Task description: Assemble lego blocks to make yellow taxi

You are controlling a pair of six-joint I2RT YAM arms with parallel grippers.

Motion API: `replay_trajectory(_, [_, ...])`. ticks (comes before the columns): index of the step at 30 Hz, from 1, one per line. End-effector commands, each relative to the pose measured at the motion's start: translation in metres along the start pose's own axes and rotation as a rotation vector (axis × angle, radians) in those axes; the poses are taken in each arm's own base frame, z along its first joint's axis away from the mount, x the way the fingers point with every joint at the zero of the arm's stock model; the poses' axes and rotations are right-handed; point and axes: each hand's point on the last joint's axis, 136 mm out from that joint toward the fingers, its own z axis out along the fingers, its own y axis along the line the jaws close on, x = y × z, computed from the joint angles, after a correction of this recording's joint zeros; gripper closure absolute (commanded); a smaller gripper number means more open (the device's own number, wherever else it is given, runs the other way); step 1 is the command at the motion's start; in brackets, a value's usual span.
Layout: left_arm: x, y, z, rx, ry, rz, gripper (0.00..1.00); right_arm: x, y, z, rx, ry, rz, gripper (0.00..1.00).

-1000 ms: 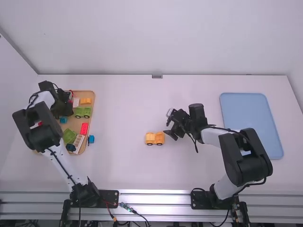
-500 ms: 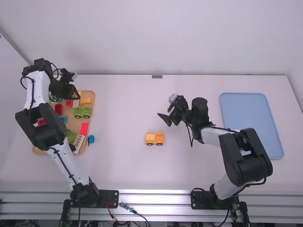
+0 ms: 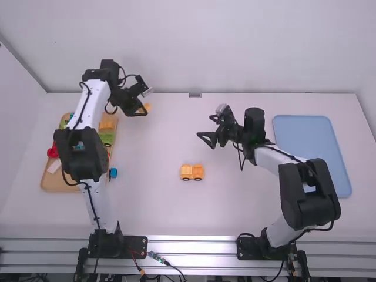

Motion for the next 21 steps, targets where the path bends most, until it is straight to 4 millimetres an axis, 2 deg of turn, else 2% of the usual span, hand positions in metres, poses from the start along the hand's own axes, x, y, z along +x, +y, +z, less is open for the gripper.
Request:
replay_trajectory(1, [-0.015, -0.003, -0.008, -0.125, 0.055, -0.039, 0.98, -0.018, 0.009, 0.001, -0.037, -0.028, -0.04, 0.01])
replay_trajectory(4, [-0.035, -0.008, 0.007, -0.238, 0.098, -0.051, 0.98, -0.018, 0.012, 0.004, -0.044, -0.027, -0.047, 0.01])
replay_trajectory(7, [-0.067, -0.039, 0.024, -0.23, 0.084, 0.04, 0.98, -0.017, 0.012, 0.003, -0.044, -0.025, -0.045, 0.01])
replay_trajectory(10, [-0.081, -0.058, 0.033, -0.222, 0.085, 0.104, 0.98, -0.017, 0.006, -0.001, -0.031, -0.027, -0.059, 0.01])
replay_trajectory(14, [-0.086, -0.066, 0.036, -0.325, 0.134, 0.122, 0.98, -0.016, -0.008, -0.012, 0.001, -0.033, -0.049, 0.01])
replay_trajectory(18, [-0.089, -0.072, 0.04, -0.376, 0.089, 0.139, 0.98, -0.009, -0.021, -0.023, 0.035, -0.018, -0.016, 0.01])
replay_trajectory(20, [-0.082, -0.08, 0.037, -0.35, 0.042, 0.136, 0.98, -0.002, -0.019, -0.031, -0.001, -0.004, -0.044, 0.01])
replay_trajectory(21, [-0.075, -0.092, 0.034, -0.304, 0.022, 0.168, 0.98, 0.001, -0.017, -0.036, -0.026, -0.004, -0.064, 0.01])
